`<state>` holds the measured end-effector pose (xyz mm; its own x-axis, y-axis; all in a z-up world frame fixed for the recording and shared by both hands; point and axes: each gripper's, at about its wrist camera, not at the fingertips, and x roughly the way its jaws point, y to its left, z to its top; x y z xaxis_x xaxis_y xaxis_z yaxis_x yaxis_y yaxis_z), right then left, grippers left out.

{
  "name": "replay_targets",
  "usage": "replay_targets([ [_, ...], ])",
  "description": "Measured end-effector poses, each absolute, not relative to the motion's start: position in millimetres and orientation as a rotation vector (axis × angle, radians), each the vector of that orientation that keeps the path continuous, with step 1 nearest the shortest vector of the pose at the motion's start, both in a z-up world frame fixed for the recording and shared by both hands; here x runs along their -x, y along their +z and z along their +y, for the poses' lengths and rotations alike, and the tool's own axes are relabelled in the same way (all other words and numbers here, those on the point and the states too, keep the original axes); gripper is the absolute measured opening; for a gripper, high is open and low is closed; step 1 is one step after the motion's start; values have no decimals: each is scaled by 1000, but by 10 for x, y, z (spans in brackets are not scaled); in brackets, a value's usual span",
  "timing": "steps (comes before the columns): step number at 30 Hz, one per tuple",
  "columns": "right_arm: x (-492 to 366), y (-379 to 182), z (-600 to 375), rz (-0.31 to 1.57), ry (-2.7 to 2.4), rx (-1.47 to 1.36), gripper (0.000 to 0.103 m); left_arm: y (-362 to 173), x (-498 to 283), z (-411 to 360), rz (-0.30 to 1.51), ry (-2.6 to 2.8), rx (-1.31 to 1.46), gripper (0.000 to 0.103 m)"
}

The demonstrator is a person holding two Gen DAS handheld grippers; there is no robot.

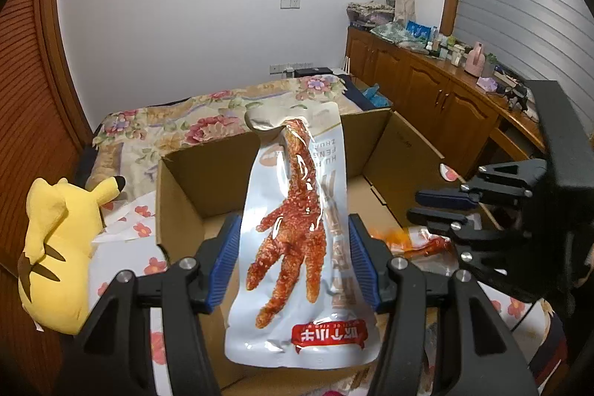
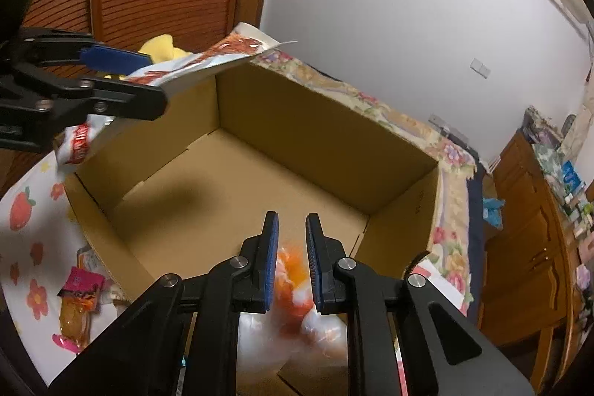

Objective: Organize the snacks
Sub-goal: 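Open both tools to drop the packets into the box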

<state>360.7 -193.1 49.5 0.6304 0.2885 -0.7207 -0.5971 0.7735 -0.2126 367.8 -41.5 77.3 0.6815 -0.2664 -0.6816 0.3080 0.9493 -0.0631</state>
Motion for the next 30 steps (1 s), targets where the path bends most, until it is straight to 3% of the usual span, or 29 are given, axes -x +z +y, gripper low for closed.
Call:
replay_targets([
  [14, -3319, 645, -2256, 703, 561, 322, 19, 634, -3774, -517, 750, -270, -62, 63],
  [21, -3047, 769, -2443, 686, 531, 267, 30, 798, -3425, -436, 699, -301, -36, 63],
  [26, -2735, 789, -2533, 677, 494, 236, 47, 878, -2929, -373, 658, -321, -42, 64],
  [30, -2506, 728, -2609, 691, 482, 201, 49, 881, -2514, -315, 634, -345, -46, 66],
])
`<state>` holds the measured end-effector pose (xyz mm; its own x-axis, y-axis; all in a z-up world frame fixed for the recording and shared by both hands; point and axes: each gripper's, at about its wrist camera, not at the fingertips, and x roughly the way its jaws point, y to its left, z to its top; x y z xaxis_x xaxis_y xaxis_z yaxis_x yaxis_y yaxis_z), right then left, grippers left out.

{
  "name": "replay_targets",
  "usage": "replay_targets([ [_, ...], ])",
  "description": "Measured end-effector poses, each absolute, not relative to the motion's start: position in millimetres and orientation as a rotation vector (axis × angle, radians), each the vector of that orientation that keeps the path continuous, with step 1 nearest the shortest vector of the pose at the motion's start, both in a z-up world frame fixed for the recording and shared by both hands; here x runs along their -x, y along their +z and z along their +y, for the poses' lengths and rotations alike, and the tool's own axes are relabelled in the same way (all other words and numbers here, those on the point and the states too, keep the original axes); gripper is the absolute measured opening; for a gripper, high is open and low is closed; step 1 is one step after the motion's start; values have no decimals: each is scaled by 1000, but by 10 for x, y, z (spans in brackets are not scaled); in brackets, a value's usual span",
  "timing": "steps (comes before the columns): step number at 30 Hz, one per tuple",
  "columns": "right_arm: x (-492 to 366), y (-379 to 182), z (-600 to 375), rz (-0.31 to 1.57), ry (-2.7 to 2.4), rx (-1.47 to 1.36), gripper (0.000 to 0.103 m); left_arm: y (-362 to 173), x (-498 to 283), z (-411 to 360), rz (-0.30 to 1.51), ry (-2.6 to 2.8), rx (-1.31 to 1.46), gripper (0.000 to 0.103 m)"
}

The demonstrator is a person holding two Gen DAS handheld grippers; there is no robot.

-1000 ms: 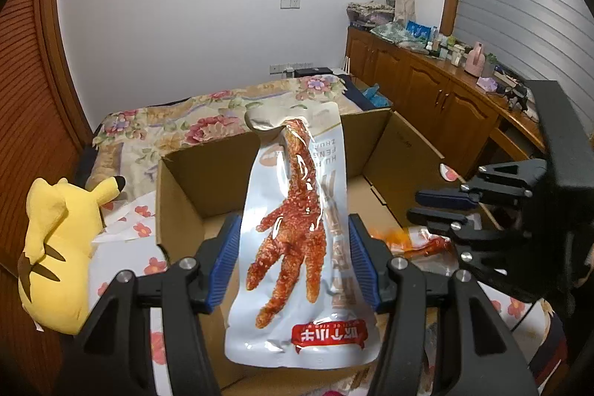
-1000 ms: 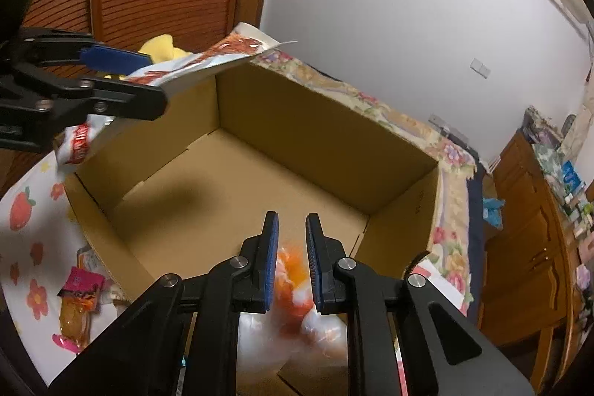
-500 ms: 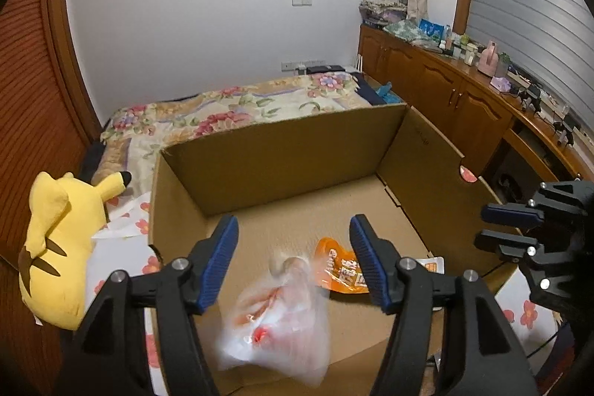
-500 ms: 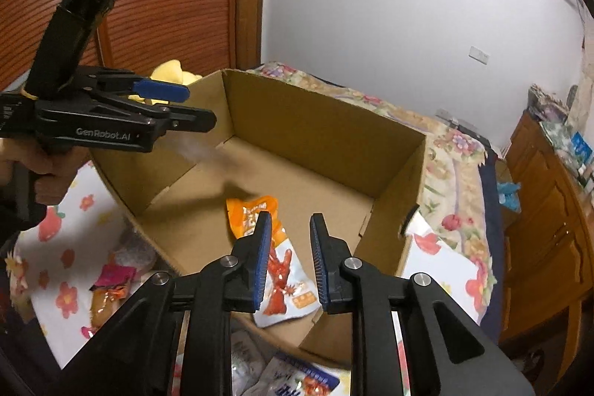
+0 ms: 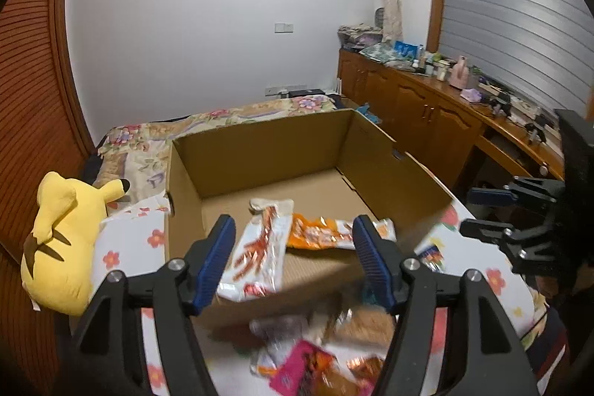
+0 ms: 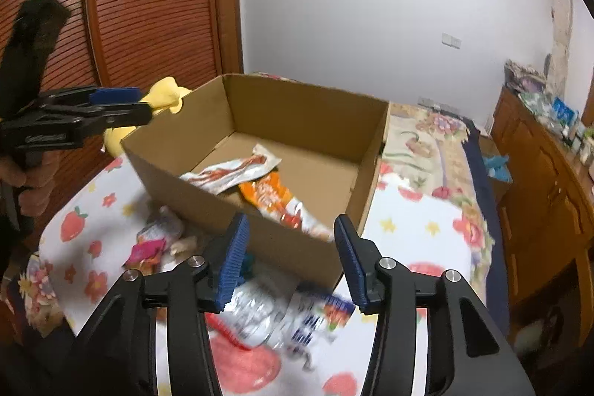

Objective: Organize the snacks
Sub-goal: 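Move both tools back down to the remaining snacks on the table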

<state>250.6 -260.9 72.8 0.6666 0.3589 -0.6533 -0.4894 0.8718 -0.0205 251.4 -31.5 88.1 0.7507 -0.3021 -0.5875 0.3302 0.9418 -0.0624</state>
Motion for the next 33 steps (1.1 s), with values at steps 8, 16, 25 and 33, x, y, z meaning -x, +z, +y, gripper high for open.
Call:
replay_targets([
  [8, -2162, 439, -2650, 731, 451, 130, 55, 627, -1967, -294, 641, -360, -44, 70],
  [16, -2069, 68, -2680, 765, 407, 89, 56, 35, -1736, -417, 712, -325, -76, 70],
  [25, -2200, -205, -2920, 783, 317, 78, 59, -401, -1730, -546, 765, -284, -84, 70],
  [33, -2534, -411, -3055, 857, 254, 38, 62, -527, -1705, -526, 777, -269, -101, 70],
])
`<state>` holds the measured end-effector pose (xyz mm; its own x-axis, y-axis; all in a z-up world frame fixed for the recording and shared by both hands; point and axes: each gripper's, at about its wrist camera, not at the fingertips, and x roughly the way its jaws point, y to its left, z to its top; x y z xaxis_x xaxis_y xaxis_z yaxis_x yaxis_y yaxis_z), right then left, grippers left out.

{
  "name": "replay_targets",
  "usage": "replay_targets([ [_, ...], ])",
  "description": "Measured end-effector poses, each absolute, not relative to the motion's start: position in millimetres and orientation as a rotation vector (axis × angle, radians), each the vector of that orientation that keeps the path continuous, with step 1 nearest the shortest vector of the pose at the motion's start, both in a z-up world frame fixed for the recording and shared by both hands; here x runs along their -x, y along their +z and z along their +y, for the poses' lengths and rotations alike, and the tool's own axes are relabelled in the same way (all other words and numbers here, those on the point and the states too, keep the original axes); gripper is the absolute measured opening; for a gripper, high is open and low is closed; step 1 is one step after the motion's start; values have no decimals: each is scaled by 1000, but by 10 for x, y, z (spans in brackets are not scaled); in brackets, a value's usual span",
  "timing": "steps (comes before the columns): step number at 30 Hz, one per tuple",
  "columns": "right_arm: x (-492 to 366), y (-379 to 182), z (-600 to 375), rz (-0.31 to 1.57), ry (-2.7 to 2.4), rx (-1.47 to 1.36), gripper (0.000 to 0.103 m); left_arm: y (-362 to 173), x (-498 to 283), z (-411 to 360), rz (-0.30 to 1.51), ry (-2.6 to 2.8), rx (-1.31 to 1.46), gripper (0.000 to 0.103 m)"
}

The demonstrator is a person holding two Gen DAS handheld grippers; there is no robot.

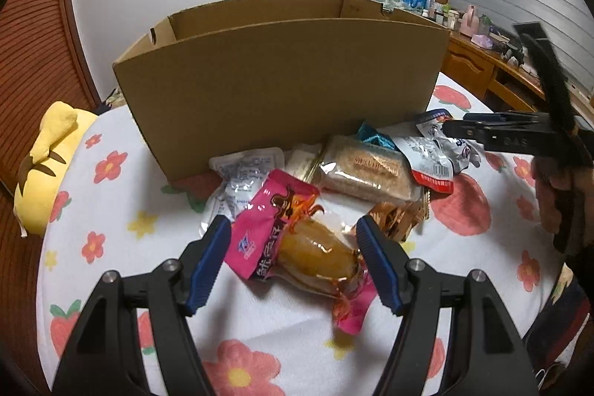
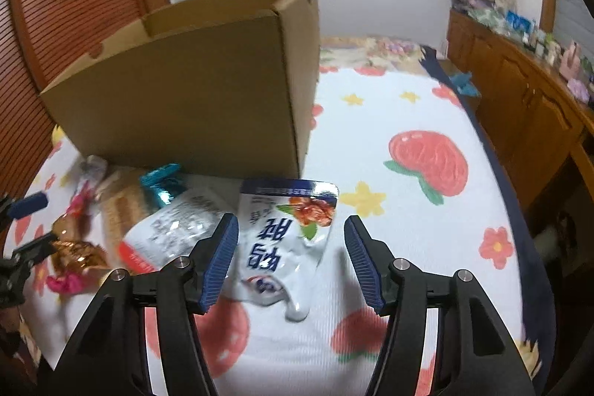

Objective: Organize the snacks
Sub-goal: 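Move both tools back down to the remaining snacks on the table, then grasp the pink egg packet with the left tool while the right tool grasps the white blue-text packet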

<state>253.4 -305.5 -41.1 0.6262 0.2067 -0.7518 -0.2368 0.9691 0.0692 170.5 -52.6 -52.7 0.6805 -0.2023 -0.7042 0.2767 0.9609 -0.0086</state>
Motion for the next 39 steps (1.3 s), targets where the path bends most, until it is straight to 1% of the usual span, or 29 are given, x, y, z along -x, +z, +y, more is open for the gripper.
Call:
replay_targets([
  [3, -2633, -512, -3063, 907, 265, 21, 65, -554, -1682, -491, 785, -274, -87, 71],
  [5, -2639, -519, -3058, 906, 273, 30, 68, -560, -1663, -475, 787, -277, -83, 71],
  [9, -2615, -523, -2992, 910, 294, 71, 67, -575, -1627, -442, 794, -284, -75, 71],
  [10, -2604, -523, -2987, 909, 296, 77, 65, -575, -1616, -434, 795, -285, -73, 72],
  [11, -2589, -519, -2984, 908, 299, 80, 59, -575, -1597, -431, 795, -286, -72, 72],
  [13, -2551, -524, -2949, 914, 319, 96, 55, -577, -1576, -409, 798, -288, -63, 72],
  [17, -2477, -537, -2851, 917, 348, 141, 50, -603, -1576, -339, 813, -297, -16, 74],
  [19, -2460, -531, -2850, 915, 352, 148, 49, -626, -1590, -317, 818, -298, 2, 77],
  [21, -2437, -531, -2865, 910, 355, 149, 47, -643, -1609, -315, 826, -306, 15, 77],
  [23, -2414, -506, -2887, 903, 358, 136, 43, -654, -1630, -326, 838, -305, 23, 77],
  [32, -2136, -453, -2922, 885, 386, 153, 41, -610, -1657, -393, 839, -324, 24, 77],
  [39, -1938, -469, -2935, 864, 392, 147, 41, -725, -1790, -419, 897, -293, 8, 77],
])
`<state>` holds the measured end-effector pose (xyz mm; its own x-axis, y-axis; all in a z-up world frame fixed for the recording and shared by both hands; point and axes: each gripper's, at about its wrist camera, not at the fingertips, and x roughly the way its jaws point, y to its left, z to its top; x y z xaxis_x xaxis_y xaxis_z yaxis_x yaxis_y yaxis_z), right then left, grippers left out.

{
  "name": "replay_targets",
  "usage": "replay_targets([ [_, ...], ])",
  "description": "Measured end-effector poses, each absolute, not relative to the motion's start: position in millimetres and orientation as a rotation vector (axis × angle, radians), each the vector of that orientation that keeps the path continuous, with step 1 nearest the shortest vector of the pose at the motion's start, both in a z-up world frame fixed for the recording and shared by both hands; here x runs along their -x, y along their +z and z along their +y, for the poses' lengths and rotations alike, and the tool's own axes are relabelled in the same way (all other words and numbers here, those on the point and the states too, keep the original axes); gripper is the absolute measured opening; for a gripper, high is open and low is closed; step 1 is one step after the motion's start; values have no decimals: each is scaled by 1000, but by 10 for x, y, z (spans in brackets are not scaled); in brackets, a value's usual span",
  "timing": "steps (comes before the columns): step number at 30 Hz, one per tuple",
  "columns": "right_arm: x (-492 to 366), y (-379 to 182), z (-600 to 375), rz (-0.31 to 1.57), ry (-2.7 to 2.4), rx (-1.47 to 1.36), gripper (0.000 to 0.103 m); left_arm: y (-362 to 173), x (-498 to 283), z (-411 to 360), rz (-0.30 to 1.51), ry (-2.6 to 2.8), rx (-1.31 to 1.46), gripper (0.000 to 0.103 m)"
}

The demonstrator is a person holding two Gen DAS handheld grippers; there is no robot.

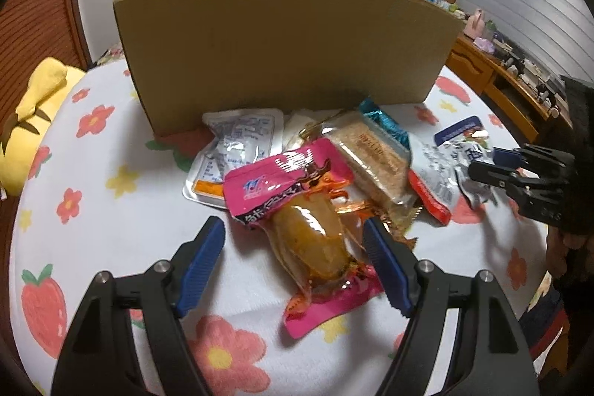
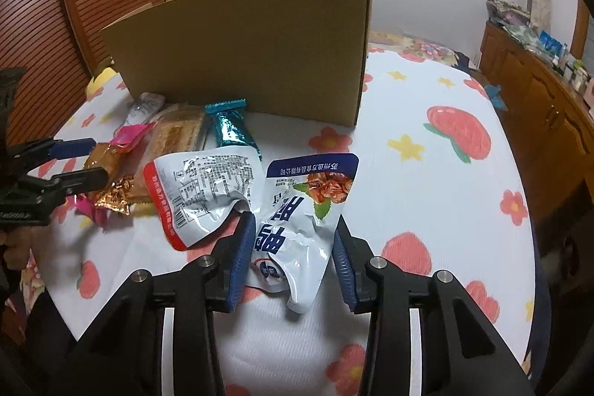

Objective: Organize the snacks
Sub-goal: 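Grasp the pink egg packet with the left tool while the right tool grasps the white blue-text packet, then lift both held packets and carry them over the cardboard box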

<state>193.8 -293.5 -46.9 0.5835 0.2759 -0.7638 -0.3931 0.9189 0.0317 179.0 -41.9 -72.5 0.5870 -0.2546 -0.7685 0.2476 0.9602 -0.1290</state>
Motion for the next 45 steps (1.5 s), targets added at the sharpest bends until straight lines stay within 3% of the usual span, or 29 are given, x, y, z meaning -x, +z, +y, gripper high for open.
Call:
replay_targets([
  [3, -1925, -499, -2927, 862, 383, 133, 43, -800, -1860, -401, 933, -297, 30, 74],
  [7, -1931, -573, -2933, 867, 385, 121, 51, -791, -1848, -424, 922, -320, 24, 45],
  [10, -1919, -578, -2890, 863, 383, 149, 54, -777, -1807, -418, 907, -323, 22, 39],
  [16, -1923, -590, -2866, 857, 386, 159, 55, -735, -1664, -388, 873, -321, 12, 38],
  [21, -1919, -602, -2847, 856, 392, 166, 60, -691, -1532, -323, 843, -328, 38, 38],
  [23, -1919, -604, -2837, 856, 390, 168, 67, -653, -1483, -309, 825, -327, 46, 38],
  [35, -1959, -610, -2684, 886, 352, 225, 74, -497, -1309, -338, 771, -361, 54, 38],
  [38, -1958, -607, -2638, 891, 352, 217, 63, -505, -1295, -349, 771, -362, 52, 38],
  [45, -1870, -579, -2743, 904, 363, 180, 59, -532, -1312, -310, 774, -358, 64, 38],
])
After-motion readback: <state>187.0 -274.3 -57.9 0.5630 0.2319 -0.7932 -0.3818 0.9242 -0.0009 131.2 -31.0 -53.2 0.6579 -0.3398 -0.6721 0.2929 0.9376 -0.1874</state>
